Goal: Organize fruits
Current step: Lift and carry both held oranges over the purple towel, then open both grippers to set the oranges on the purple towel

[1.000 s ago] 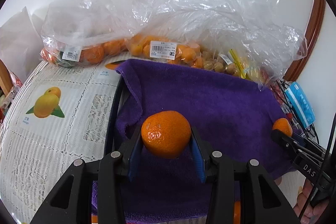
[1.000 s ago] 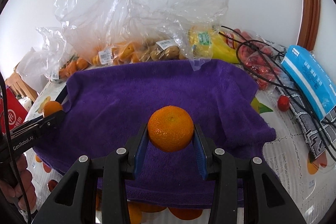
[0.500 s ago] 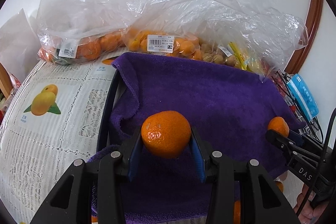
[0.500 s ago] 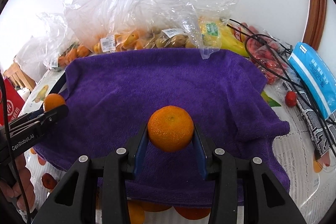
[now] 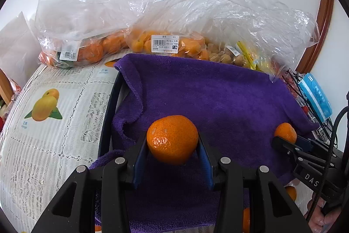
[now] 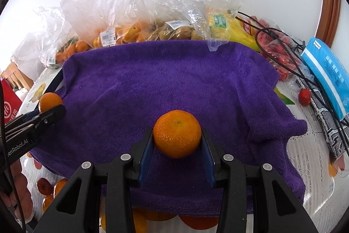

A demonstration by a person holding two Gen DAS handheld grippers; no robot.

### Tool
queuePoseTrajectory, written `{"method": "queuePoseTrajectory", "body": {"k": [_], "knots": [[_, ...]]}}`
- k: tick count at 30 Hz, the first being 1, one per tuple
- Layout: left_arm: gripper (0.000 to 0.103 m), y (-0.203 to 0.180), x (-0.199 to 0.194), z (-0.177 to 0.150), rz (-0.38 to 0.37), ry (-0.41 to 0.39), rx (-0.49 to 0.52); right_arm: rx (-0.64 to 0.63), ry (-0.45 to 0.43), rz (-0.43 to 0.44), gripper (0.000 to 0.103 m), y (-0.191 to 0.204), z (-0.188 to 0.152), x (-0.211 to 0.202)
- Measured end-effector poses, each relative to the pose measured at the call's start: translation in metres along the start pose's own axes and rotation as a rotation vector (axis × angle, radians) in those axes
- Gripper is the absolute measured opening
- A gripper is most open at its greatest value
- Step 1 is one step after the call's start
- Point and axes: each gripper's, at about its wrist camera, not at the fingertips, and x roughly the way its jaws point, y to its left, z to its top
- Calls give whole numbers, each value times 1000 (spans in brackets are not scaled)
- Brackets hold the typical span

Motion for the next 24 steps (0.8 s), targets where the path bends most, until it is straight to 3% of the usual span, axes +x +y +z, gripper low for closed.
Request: {"method": "queuePoseTrajectory", "body": {"k": [10, 16, 20, 24], "knots": [[41, -2, 0, -1, -2, 0, 2, 4, -22, 8, 43, -2, 1, -6], [42, -5, -3, -2, -17, -17, 20, 2, -63, 3, 52, -1, 3, -15], [52, -6, -8, -1, -18, -41, 27, 4, -56, -10, 52, -2, 3, -12], [54, -5, -11, -1, -16, -54, 20, 17, -61, -22, 52, -4, 4, -13]]}}
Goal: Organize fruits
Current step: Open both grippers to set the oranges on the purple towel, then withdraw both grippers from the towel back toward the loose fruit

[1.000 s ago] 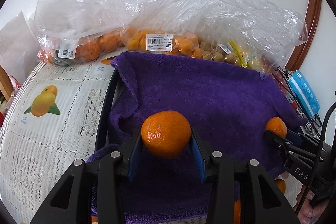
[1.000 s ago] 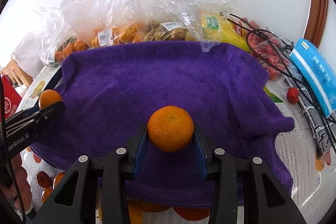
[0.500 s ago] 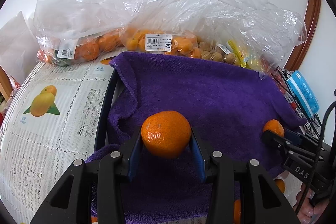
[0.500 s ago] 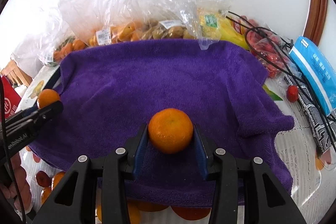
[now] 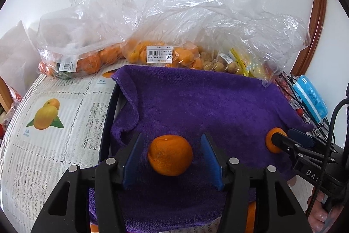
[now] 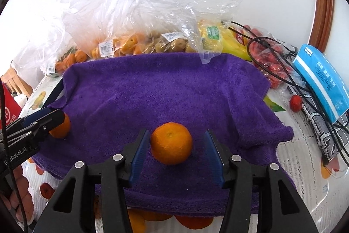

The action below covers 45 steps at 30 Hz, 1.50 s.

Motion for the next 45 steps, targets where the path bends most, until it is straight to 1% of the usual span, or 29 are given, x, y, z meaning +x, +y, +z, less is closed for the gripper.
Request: {"method": "queuePoseTrajectory", "body": {"k": [7, 13, 16, 19, 22, 24, 28, 31, 33, 35, 37, 39, 45], "knots": [[55, 3, -2, 0, 21, -19, -17, -32, -60, -14, 52, 7, -1, -13], [55, 5, -2, 2, 39, -18, -33, -41, -113, -19, 52, 11, -1, -25], [55, 7, -3, 3, 40, -16, -45, -28, -130, -7, 52, 11, 0, -32], [55, 8, -4, 4, 24, -5, -56, -18, -145, 6, 54, 10, 1, -40], [55, 5, -8, 4, 38, -17, -33, -8, -159, -17, 54, 8, 4, -46], [55, 2, -11, 3, 48, -25, -22, 25, -148, 6, 54, 3, 5, -49], [55, -5, -15, 8, 30, 5, 11, 64, -107, 20, 54, -1, 2, -57], [55, -12, -28, 10, 7, 4, 26, 61, -118, -18, 54, 0, -4, -73], [55, -17, -39, 6, 2, 2, 47, 74, -114, -20, 54, 2, -9, -86], [55, -21, -52, 1, -22, 15, 81, 87, -110, -16, 54, 4, -14, -98], [55, -23, -62, -5, -38, 20, 105, 87, -112, -33, 54, 9, -21, -112], [59, -24, -71, -13, -48, 27, 132, 86, -117, -58, 55, 15, -28, -123], [61, -17, -95, -28, -65, 32, 193, 122, -97, -57, 55, 31, -52, -138]]}}
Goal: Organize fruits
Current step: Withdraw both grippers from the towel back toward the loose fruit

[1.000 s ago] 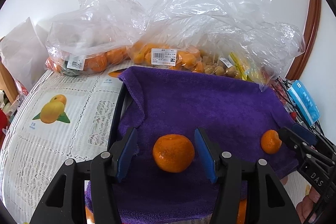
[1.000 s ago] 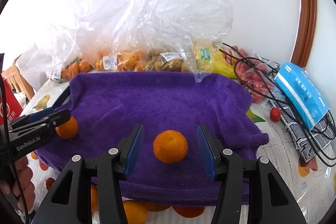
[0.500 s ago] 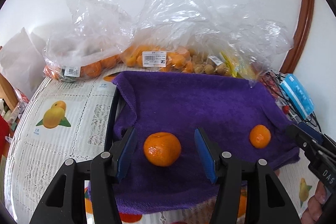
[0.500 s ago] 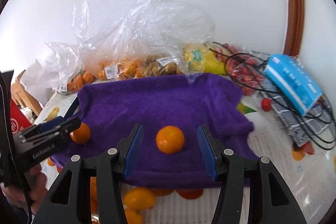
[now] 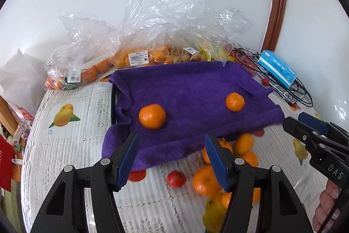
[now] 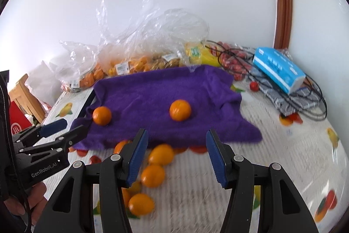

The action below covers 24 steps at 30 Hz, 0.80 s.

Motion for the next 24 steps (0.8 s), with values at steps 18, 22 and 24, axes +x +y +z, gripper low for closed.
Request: {"method": "queuePoseTrajectory", "body": {"k": [18, 22, 24], "knots": [[62, 39, 19, -20, -37, 59, -36, -15, 142, -16, 55, 34, -58, 30], [62, 44, 26, -23, -53, 75, -63, -13, 160, -13, 55, 32, -59, 40], [62, 47, 27, -24, -55, 75, -72, -22, 149, -4, 55, 33, -57, 42]]}}
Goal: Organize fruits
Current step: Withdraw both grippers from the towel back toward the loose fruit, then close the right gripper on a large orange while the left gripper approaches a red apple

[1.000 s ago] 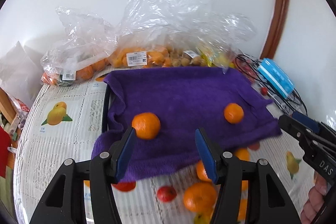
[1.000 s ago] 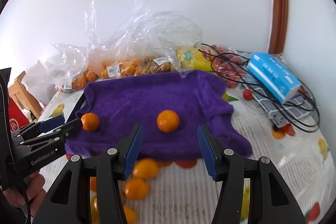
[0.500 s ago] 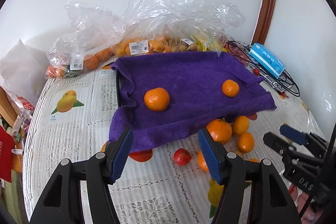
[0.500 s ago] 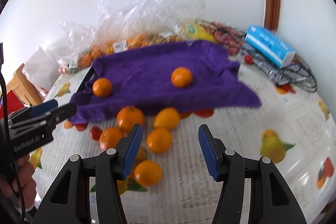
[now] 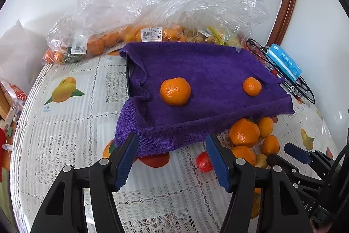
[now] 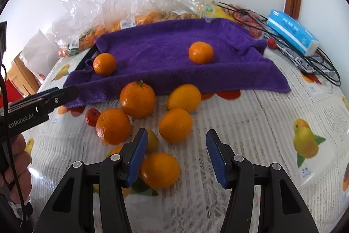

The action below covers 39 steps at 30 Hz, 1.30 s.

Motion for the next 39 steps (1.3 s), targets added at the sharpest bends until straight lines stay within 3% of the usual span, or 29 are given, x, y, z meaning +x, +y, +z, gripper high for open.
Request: {"method": "queuePoseTrajectory", "body": {"k": [11, 14, 21, 28, 39], "knots": [[62, 9, -8, 4, 13, -58, -30, -68, 2, 69, 58, 16, 3, 10], [62, 18, -5, 5, -16, -49, -64, -68, -5, 68, 57, 17, 3, 11], [62, 38, -8, 8, -46, -69, -160, -74, -5, 102, 38, 12, -1, 3], [62, 44, -7, 9, -35, -78, -185, -80, 15, 111, 45, 7, -5, 6], [62, 30, -6, 7, -21, -92, -116, 19, 36, 148, 52, -14, 4, 22]]}}
